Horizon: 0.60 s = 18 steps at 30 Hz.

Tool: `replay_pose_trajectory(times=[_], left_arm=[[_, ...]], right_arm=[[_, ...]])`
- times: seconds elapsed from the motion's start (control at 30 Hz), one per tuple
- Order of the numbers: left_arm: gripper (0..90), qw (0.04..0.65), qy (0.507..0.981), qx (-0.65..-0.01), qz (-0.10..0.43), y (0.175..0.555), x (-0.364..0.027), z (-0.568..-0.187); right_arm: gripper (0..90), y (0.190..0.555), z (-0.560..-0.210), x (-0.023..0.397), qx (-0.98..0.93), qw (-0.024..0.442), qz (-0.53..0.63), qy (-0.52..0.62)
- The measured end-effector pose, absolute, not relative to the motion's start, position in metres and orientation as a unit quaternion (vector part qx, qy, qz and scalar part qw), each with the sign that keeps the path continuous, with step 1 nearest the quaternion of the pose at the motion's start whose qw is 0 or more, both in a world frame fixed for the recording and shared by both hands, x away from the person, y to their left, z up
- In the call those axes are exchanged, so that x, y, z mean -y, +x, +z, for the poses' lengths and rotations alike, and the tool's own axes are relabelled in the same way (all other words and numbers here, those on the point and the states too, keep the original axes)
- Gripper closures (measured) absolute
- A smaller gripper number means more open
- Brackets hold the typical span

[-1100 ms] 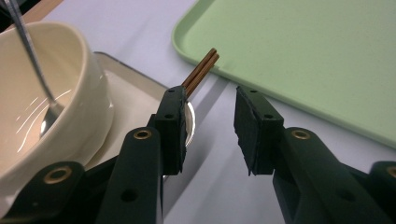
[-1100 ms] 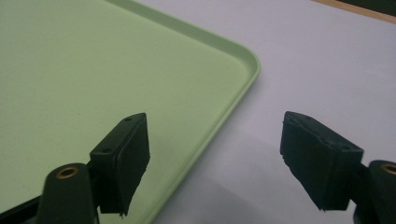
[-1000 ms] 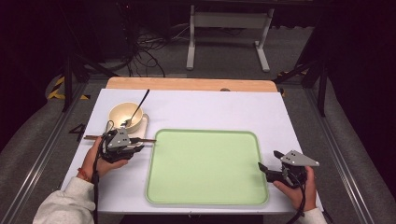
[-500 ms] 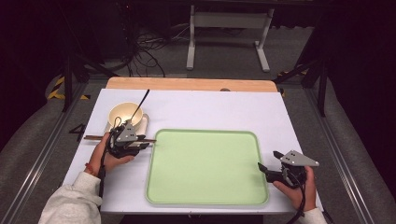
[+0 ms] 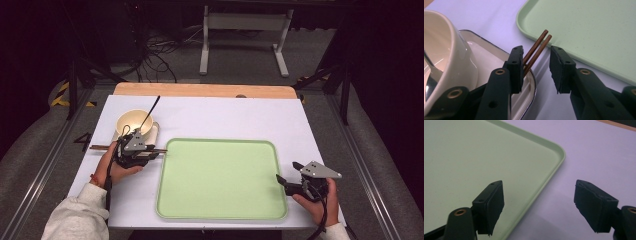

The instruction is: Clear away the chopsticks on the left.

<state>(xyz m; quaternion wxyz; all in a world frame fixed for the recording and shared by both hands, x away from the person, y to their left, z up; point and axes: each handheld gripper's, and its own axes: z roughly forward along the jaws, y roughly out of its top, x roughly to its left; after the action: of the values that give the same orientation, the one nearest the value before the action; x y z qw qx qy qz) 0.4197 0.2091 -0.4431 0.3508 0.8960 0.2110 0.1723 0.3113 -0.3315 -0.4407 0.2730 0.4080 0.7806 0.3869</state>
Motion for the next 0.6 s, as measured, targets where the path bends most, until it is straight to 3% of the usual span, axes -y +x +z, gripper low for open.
replay_pose_trajectory(times=[0.6], left_arm=[[69.0, 0.357, 0.892, -0.219, 0.169, 0.424, -0.228, -0.443]], right_arm=[[24.6, 0.312, -0.442, 0.330, -0.784, 0.267, 0.384, 0.408]])
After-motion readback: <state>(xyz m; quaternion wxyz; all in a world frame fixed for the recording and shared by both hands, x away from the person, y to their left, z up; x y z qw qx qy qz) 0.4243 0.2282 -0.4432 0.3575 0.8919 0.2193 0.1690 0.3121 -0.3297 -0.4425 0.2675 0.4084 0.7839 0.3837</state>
